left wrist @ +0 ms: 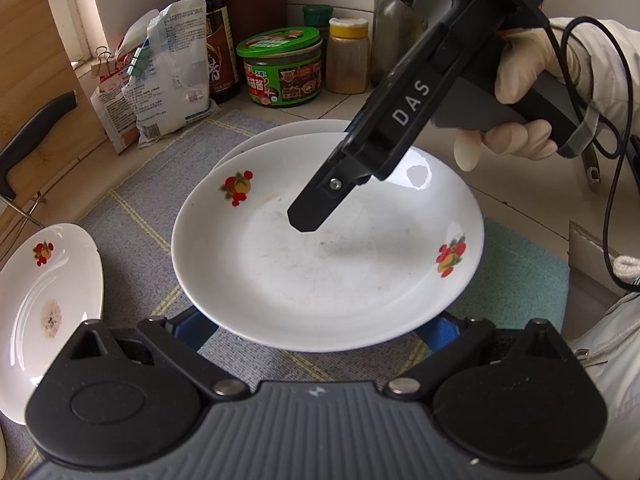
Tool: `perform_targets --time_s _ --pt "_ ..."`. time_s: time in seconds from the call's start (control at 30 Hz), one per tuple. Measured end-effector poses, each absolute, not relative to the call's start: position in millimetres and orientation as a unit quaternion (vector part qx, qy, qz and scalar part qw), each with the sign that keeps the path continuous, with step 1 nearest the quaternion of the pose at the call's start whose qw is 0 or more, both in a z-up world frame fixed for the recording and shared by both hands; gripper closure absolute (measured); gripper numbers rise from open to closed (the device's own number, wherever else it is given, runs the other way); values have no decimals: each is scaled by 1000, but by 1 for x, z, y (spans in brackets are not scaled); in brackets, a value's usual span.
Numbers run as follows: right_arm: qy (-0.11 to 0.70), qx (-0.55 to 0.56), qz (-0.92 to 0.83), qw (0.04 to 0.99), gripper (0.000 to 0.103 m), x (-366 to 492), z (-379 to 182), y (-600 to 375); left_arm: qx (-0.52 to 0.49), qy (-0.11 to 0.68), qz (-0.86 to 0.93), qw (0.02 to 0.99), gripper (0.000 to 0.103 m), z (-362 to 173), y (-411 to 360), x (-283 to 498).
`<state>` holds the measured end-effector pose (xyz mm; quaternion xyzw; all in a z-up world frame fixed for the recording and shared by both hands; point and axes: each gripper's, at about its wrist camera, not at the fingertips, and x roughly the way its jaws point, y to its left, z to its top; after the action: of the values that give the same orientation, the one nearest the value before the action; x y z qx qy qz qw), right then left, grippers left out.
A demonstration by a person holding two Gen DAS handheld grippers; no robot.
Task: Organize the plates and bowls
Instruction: 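Slide the held deep plate over the plate by the condiment jars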
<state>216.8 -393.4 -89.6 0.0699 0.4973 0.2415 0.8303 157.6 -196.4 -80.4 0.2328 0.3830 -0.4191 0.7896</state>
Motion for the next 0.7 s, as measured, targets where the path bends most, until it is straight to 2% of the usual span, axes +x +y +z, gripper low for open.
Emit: perform_targets --time_s 0.7 --pt "497 67 237 832 0 217 -89 -396 240 385 -421 785 2 -80 -198 158"
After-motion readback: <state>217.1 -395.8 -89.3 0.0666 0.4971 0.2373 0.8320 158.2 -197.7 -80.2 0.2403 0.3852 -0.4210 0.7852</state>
